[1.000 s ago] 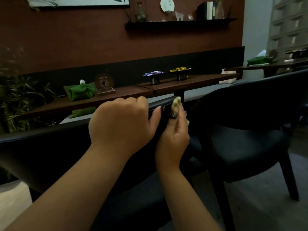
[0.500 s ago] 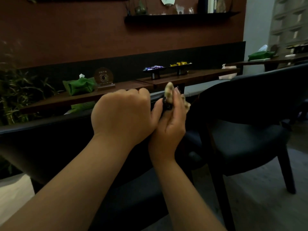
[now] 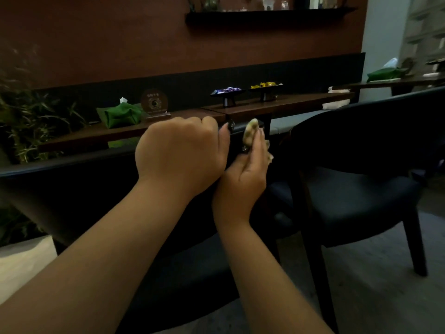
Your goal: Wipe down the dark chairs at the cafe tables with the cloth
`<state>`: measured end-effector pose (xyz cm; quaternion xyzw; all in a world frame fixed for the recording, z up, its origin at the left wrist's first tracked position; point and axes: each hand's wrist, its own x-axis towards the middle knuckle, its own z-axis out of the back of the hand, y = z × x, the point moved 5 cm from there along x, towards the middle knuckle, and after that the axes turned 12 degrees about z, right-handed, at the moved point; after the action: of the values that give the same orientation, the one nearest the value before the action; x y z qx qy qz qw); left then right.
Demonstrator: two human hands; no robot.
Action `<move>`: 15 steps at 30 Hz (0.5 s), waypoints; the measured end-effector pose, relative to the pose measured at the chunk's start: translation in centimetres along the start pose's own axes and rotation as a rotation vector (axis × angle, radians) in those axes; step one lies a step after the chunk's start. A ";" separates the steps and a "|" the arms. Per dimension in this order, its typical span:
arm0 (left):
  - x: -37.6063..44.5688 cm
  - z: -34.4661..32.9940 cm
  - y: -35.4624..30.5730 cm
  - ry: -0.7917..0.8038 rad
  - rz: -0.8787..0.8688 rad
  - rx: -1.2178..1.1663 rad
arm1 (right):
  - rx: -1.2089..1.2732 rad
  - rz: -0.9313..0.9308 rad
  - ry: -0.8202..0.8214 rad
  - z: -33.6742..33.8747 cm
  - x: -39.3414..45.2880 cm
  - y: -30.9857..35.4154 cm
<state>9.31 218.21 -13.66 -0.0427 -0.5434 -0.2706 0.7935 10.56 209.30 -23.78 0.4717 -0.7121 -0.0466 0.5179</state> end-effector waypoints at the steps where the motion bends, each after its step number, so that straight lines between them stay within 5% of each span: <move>1: 0.0 0.0 0.0 -0.008 0.003 -0.014 | 0.003 0.018 -0.014 0.0 -0.4 0.0; 8: -0.1 -0.2 0.2 -0.006 -0.007 -0.029 | -0.025 0.008 0.126 2.7 -2.9 -3.2; 15: -2.6 0.3 1.1 -0.178 -0.081 -0.026 | -0.038 0.400 0.268 1.3 5.2 0.4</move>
<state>8.90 220.23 -15.57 -0.0549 -0.6096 -0.3046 0.7298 9.25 205.25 -20.54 0.3132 -0.7154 0.1066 0.6155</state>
